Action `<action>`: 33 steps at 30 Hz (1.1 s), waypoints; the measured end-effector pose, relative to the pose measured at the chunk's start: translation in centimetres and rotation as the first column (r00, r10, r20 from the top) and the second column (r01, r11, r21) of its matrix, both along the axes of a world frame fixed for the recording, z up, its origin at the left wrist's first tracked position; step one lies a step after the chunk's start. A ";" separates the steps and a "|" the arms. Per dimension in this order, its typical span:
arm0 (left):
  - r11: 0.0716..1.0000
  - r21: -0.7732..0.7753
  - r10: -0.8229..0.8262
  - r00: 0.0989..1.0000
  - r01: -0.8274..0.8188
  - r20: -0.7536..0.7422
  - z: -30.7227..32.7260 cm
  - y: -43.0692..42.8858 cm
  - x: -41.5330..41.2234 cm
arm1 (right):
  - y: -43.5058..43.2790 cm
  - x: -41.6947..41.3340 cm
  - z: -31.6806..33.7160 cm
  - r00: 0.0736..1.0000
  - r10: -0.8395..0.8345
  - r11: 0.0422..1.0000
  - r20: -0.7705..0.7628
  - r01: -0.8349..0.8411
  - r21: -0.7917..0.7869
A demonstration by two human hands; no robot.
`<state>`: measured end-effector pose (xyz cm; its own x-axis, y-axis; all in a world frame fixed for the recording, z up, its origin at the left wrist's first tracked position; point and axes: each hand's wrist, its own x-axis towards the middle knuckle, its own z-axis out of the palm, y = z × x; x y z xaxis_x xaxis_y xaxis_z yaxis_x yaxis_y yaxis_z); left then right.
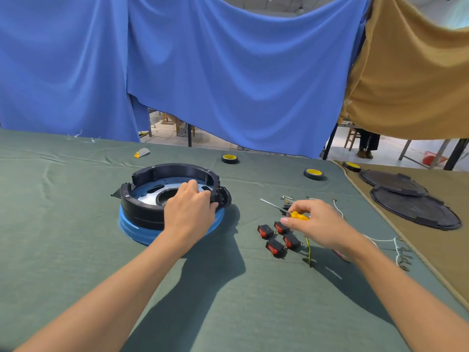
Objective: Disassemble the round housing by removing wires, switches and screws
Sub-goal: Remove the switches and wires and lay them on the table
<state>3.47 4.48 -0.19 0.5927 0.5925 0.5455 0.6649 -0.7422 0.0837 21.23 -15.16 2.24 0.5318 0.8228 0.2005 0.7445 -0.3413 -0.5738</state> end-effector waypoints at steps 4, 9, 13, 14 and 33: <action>1.000 0.005 -0.020 1.000 0.020 -0.013 -0.1 -1.1 1.6 | 2.9 -2.6 -0.6 0.975 -0.037 0.974 -0.219 0.084 0.211; 0.967 0.090 -0.236 0.970 0.240 -0.053 0.7 -1.8 1.7 | 7.8 -5.9 -1.4 0.936 -0.106 0.923 -0.336 0.218 0.316; 0.958 0.188 -0.240 0.964 0.216 0.115 0.9 1.2 -1.6 | 9.9 -8.2 -1.7 0.925 -0.261 0.904 -0.275 0.334 0.266; 0.973 0.176 -0.185 0.964 0.152 0.191 0.7 2.2 -2.4 | 10.4 -8.8 -1.7 0.925 -0.287 0.901 -0.251 0.349 0.257; 0.895 0.246 -0.390 0.921 0.373 0.021 -2.2 3.4 -3.9 | 12.2 -4.8 -1.8 0.851 -0.267 0.897 -0.451 0.391 0.206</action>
